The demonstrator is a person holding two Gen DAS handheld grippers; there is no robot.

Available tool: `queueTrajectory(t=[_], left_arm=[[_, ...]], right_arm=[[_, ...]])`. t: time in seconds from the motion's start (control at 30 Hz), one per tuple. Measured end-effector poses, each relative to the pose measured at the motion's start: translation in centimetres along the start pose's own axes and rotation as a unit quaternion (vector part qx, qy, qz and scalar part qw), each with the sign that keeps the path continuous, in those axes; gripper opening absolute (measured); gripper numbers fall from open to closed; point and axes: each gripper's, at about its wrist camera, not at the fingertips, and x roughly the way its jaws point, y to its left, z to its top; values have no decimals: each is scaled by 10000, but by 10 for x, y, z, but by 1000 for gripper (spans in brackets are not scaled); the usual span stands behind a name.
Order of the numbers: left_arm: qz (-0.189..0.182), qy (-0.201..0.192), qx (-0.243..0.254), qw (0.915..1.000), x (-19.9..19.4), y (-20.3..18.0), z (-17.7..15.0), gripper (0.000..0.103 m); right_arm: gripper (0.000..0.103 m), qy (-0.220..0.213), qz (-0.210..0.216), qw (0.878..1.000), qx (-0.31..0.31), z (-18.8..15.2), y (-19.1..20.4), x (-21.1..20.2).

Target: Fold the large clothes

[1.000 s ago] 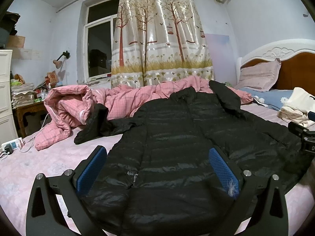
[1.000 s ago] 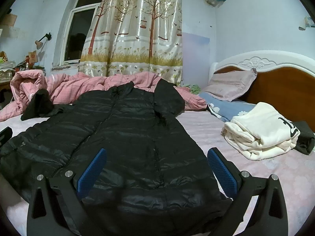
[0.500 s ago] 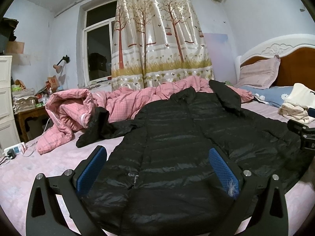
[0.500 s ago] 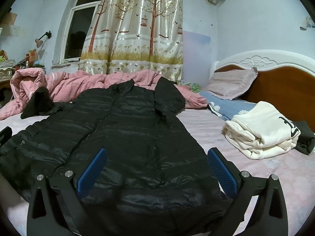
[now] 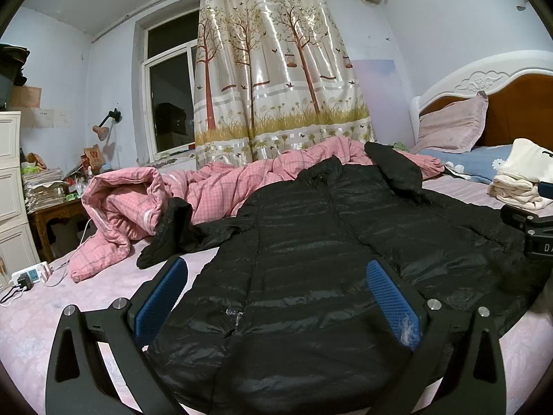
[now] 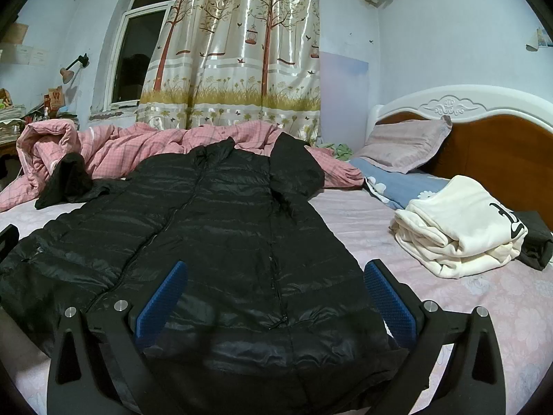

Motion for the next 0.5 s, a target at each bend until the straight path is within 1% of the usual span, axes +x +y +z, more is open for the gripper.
queueTrajectory(t=[0.5], left_arm=[[1, -4, 2, 10000, 0, 0, 0, 103]], right_arm=[[103, 32, -49, 9999, 116, 1, -6, 3]])
